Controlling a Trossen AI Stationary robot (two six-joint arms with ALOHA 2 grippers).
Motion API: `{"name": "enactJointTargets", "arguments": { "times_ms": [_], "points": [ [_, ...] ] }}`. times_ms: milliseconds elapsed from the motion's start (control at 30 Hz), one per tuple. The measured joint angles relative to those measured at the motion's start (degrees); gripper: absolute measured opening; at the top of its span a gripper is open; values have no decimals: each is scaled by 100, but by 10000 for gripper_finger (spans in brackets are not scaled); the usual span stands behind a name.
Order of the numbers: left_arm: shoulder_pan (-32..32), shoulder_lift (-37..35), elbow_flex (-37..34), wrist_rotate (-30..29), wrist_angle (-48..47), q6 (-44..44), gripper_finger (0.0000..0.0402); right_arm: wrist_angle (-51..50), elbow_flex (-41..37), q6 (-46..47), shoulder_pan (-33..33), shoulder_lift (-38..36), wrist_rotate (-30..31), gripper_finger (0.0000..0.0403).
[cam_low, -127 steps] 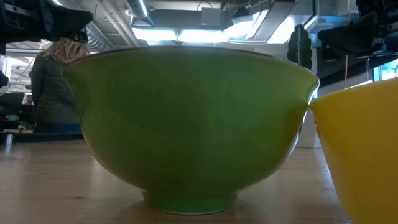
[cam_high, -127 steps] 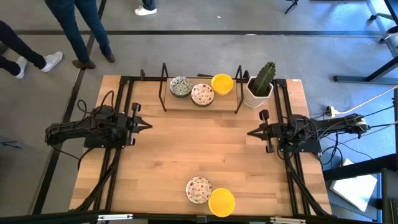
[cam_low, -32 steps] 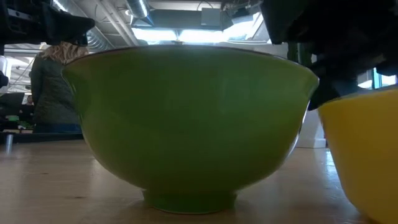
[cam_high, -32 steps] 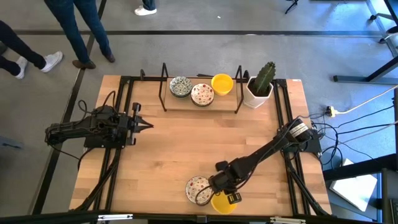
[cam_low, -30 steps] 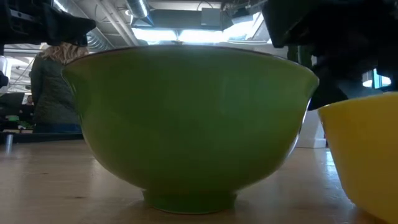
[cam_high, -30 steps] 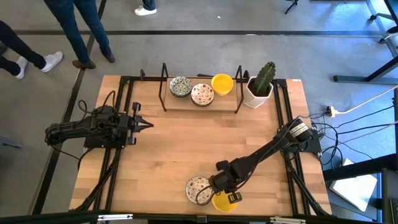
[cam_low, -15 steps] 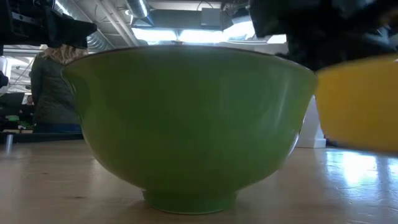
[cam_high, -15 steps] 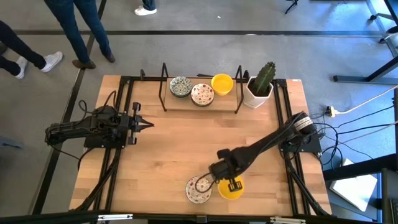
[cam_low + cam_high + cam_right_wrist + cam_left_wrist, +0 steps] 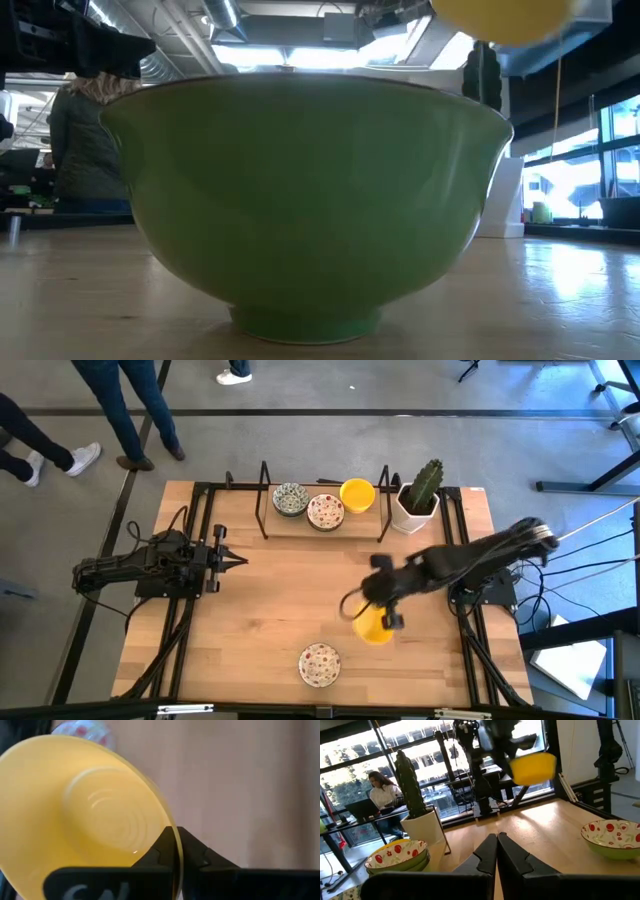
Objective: Pick & Place Mini bowls
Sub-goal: Stack the yellow bowl on the yellow bowl on the shelf
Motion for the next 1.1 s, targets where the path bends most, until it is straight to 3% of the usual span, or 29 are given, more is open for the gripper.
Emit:
{"name": "enactJointTargets", "arguments": {
  "times_ms": [333,533,700,900,1100],
  "points": [
    [0,-1,0,2,-1,97,6,-1115,0,785,-249,-2010,1767,5],
    [0,1,0,2,-1,107,10,-590,-769,984,-75,-3485,2250,6],
    [0,-1,0,2,0,107,6,-193,-2073,1382,-76,-4815,2216,7],
    [0,0,0,2,2,109,6,1087,-3670,1232,-75,-6273,1873,7],
    [-1,-1,0,2,2,109,7,1481,-4540,1426,-76,-7127,1696,7]
  ]
}}
